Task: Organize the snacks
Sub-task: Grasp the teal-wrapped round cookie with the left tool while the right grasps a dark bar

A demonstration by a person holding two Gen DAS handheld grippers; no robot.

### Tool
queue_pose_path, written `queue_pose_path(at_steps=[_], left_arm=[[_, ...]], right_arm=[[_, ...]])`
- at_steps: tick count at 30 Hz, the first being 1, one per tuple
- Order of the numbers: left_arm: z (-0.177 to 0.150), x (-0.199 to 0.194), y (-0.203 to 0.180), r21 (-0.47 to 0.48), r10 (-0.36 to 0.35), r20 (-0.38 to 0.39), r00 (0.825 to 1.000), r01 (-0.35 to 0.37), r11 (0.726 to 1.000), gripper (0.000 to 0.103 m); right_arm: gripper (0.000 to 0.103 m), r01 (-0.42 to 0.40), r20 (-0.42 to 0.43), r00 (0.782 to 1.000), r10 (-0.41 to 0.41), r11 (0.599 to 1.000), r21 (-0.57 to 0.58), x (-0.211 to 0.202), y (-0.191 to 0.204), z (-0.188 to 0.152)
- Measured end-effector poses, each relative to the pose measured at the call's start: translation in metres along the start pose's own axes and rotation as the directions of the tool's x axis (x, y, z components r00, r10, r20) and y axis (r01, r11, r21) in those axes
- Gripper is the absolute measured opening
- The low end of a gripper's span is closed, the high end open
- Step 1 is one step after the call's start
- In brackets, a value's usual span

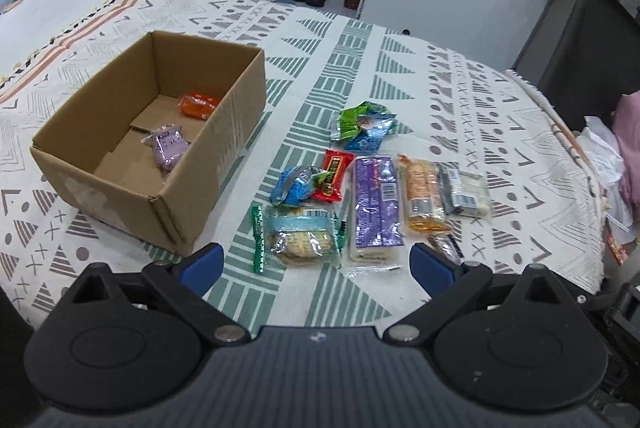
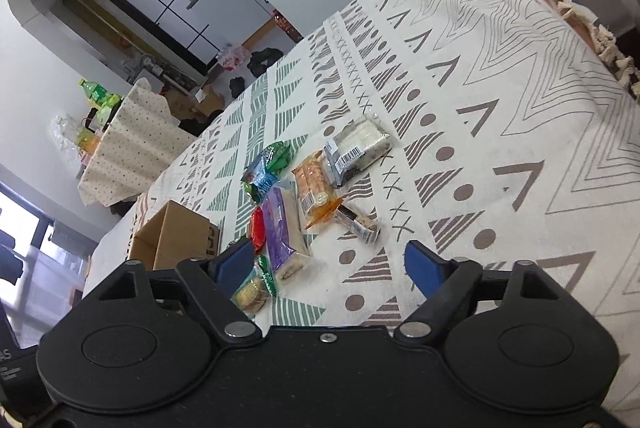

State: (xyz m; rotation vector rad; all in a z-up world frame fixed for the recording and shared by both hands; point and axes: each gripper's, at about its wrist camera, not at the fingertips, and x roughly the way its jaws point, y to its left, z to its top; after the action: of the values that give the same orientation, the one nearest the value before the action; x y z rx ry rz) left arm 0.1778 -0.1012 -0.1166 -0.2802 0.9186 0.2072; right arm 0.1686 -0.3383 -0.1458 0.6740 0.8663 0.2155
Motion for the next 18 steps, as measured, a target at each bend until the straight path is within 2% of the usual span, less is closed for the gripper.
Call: queue_pose_path(at_steps=[9,18], left_arm=[[0.003,0.046,-0.002,-0.033,0.021,-0.039,0.999,-0.022,0.999,0.092],[0.003,0.082,-0.002,-0.051,0.062,-0.067,0.996,-0.065,0.997,0.088]], right_arm=[[0.064,0.045,-0.04,0.998,-0.046,0.999,-0.017,0.029,-0.009,0.012],[0.063,0.071,-0.086,0.993,-0.083,0.988,-0.134,0.066,0.004,0.022]])
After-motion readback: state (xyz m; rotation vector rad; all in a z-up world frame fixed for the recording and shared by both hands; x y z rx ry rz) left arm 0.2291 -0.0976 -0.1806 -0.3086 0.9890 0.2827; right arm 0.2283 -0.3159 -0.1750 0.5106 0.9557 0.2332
